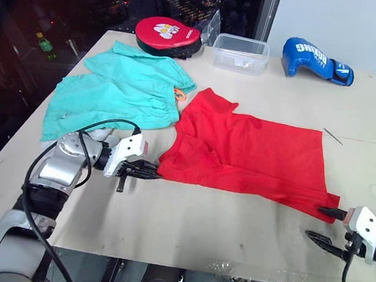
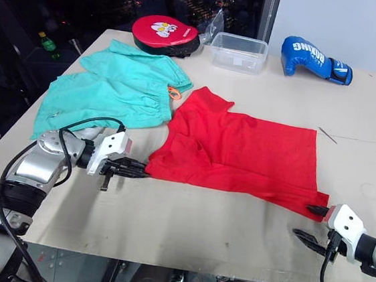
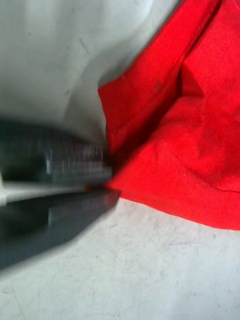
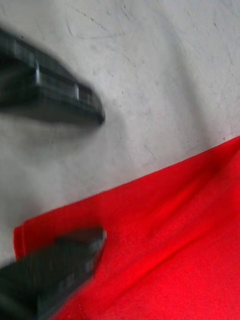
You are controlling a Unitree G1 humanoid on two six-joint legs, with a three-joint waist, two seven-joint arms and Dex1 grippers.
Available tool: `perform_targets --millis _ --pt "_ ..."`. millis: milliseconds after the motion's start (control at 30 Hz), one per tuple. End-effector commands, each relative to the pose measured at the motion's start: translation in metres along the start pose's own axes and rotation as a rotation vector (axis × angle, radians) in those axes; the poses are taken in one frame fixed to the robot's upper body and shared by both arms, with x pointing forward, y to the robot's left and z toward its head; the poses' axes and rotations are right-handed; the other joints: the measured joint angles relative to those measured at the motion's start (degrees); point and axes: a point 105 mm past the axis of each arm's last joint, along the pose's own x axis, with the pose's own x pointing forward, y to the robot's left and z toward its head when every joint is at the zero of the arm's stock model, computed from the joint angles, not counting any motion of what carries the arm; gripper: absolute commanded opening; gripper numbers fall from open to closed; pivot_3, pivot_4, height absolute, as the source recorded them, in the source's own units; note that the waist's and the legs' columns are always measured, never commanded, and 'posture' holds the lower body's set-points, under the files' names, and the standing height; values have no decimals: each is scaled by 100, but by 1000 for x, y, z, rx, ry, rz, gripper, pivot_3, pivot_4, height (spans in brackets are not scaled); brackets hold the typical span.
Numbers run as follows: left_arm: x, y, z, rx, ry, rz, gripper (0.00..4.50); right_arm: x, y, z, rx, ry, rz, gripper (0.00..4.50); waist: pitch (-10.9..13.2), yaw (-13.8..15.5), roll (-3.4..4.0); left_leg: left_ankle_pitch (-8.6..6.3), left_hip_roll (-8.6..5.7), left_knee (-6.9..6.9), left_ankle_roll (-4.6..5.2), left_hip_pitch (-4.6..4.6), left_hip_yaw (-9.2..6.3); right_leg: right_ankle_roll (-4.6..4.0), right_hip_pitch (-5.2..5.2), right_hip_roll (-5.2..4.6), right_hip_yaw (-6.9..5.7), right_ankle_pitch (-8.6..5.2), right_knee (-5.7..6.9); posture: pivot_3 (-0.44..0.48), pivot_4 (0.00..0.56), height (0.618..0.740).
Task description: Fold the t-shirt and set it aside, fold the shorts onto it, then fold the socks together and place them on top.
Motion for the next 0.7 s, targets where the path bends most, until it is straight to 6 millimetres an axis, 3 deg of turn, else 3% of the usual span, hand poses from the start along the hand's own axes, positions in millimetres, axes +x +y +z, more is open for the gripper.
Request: perform_targets --millis 33,100,133,467,700 --pt "-4 0 -1 15 15 4 0 -1 -3 -4 -26 25 -18 1637 -1 0 -1 0 0 0 0 0 0 0 0 0 0 0 0 0 150 740" --pt "-5 -1 -3 9 16 5 0 -1 -6 -6 -38 40 -26 434 -1 -1 -1 0 0 0 0 0 0 0 0 0 0 0 0 0 150 740" --pt "-5 -1 -4 5 17 4 0 -1 -8 -7 -43 49 -33 78 -1 -2 -1 0 0 0 0 0 0 0 0 0 0 0 0 0 150 740" --pt "-8 -10 -11 -21 27 -26 0 -11 -23 -14 -82 114 -52 78 -7 -7 -5 0 1 0 0 2 0 0 0 -2 0 0 0 0 150 740" --pt "-19 -36 -19 -100 65 -153 0 -26 -7 -16 -33 167 83 78 -8 -7 -5 -1 3 -4 -1 4 0 -1 0 -5 0 -1 -1 0 150 740"
